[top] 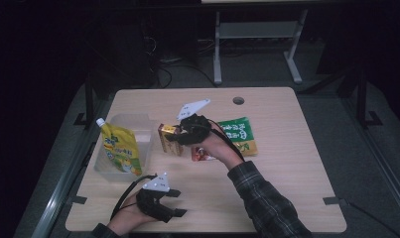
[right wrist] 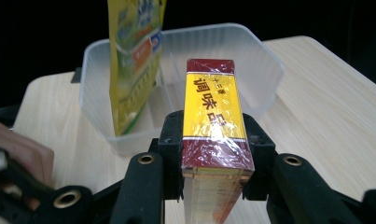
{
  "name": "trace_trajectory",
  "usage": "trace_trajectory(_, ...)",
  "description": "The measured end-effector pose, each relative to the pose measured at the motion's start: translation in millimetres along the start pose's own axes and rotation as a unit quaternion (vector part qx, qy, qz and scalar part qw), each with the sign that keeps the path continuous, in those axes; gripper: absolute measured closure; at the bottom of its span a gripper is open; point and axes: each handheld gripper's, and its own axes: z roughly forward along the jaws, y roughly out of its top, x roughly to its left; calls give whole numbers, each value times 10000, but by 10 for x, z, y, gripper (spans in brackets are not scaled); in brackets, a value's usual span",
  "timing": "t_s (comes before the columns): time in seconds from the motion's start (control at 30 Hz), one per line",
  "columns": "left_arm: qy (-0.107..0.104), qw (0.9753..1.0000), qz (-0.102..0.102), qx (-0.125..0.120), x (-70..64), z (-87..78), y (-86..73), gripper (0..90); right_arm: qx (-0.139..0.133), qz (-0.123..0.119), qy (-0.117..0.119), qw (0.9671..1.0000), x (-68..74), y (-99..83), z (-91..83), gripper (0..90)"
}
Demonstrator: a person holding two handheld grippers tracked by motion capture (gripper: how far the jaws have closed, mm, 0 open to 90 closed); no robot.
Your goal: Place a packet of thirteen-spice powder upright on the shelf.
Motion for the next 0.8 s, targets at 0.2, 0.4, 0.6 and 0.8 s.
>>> trace_trajectory(0.2, -46, 10000, -55, 33, -18, 3, 6, 313, 26, -199, 247, 9995, -2, 187, 207, 666)
trace_trajectory(0.4, -77, 10000, -13, 46, -24, 8, 6, 313, 119, -376, 373, 9985, 1, 311, 377, 666)
trace_trajectory(0.6, -78, 10000, -2, 22, -30, 1, 8, 313, 155, -411, 473, 9979, 20, 389, 518, 666)
trace_trajectory(0.8, -104, 9999, -17, -5, -36, 0, 13, 313, 277, -473, 515, 9972, 38, 426, 612, 666)
